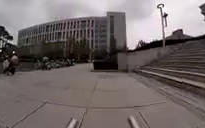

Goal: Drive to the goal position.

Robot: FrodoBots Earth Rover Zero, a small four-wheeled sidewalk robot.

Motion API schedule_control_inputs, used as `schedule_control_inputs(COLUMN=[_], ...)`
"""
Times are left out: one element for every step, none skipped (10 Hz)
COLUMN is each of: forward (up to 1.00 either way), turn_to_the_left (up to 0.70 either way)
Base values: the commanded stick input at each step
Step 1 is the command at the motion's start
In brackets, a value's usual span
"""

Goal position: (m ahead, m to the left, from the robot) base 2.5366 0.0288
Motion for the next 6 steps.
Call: schedule_control_inputs(forward=[1.00, 1.00, 1.00, 1.00, 1.00, 1.00], turn_to_the_left=[0.00, 0.00, 0.00, 0.00, 0.00, 0.00])
